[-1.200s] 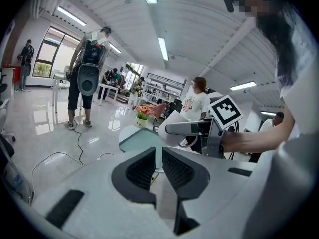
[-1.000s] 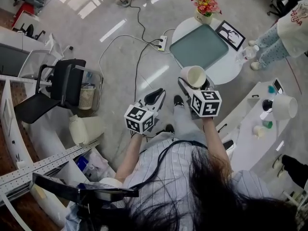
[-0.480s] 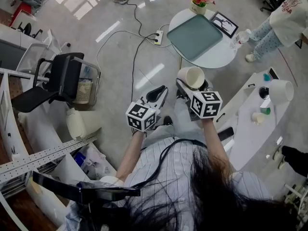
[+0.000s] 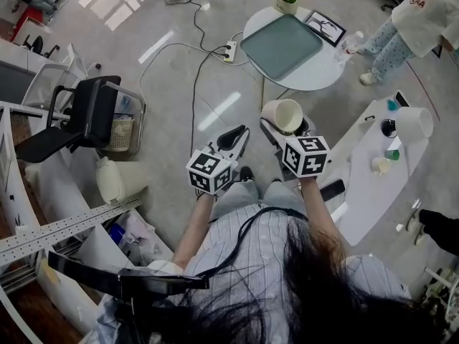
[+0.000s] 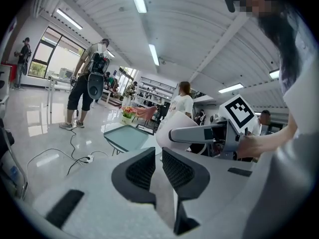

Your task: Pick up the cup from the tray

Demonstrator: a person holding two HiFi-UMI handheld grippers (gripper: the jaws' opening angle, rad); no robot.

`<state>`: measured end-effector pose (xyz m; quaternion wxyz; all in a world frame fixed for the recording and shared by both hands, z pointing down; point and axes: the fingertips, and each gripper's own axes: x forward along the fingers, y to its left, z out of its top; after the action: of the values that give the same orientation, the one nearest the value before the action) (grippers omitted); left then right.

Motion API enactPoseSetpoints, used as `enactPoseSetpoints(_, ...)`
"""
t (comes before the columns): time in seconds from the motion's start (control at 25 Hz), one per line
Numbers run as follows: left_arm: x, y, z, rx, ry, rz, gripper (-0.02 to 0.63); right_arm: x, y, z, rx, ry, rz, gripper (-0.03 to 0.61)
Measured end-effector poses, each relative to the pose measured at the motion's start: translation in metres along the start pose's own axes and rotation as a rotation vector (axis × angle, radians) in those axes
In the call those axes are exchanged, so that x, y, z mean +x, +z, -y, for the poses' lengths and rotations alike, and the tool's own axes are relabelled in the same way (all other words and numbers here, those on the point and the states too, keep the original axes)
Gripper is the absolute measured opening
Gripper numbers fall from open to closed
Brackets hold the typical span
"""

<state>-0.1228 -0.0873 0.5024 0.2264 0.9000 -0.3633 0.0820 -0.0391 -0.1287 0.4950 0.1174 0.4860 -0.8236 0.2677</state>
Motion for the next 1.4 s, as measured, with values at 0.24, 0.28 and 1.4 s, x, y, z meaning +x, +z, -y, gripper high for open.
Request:
enactPoseSetpoints(0.24,-0.004,0.011,0.022,0.026,0.03,0.035,0.028,-0.027,-0.011,0.004,-0.001,0.023,0.002,0.417)
enactPoseSetpoints(0.28,-0.004,0.014,0.027,0.031,0.038,0.043,0.028,-0.033,-0.013,0.006,-0.004,0.027,0.001,0.417)
enactPoseSetpoints(1.4,-0.028,-0.067,0.216,0.039,0.099,0.081,0.028,-0.231,-0.123,0.032,-0.045,0.117,-0.059,0.417)
